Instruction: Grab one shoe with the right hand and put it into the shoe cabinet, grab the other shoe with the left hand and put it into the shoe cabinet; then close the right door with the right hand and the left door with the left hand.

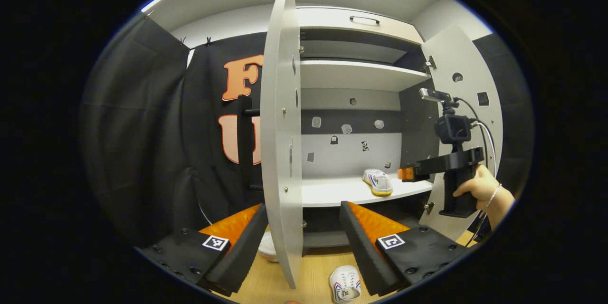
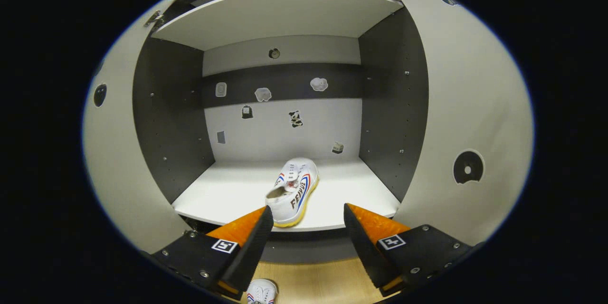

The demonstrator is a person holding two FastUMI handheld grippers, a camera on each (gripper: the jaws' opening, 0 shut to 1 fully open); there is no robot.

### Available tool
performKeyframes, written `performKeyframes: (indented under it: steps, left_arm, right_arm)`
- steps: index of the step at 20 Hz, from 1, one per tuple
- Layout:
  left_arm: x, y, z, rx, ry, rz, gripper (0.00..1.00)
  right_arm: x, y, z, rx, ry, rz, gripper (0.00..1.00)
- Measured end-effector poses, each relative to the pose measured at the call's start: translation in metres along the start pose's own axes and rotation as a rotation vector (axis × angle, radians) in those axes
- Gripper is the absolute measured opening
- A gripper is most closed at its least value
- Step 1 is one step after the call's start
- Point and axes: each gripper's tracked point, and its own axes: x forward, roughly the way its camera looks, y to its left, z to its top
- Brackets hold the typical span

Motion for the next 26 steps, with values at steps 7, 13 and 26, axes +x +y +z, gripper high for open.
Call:
performKeyframes:
  steps: [7,13,26]
  left_arm:
    - [-0.034,-0.032,-0.007,0.002,-0.007,-0.030,0.97]
    - [-0.041,-0.080,-0.076,0.005,0.116,-0.102,0.95]
    - [0.004,-0.104,-0.297,0.049,0.515,-0.173,0.99]
  right_arm:
    - [-0.064,-0.015,-0.025,0.051,-0.027,0.039,0.93]
    - [-0.097,-0.033,-0.027,0.015,-0.072,0.054,0.93]
    - [-0.140,-0.049,-0.027,0.009,-0.092,0.107,0.92]
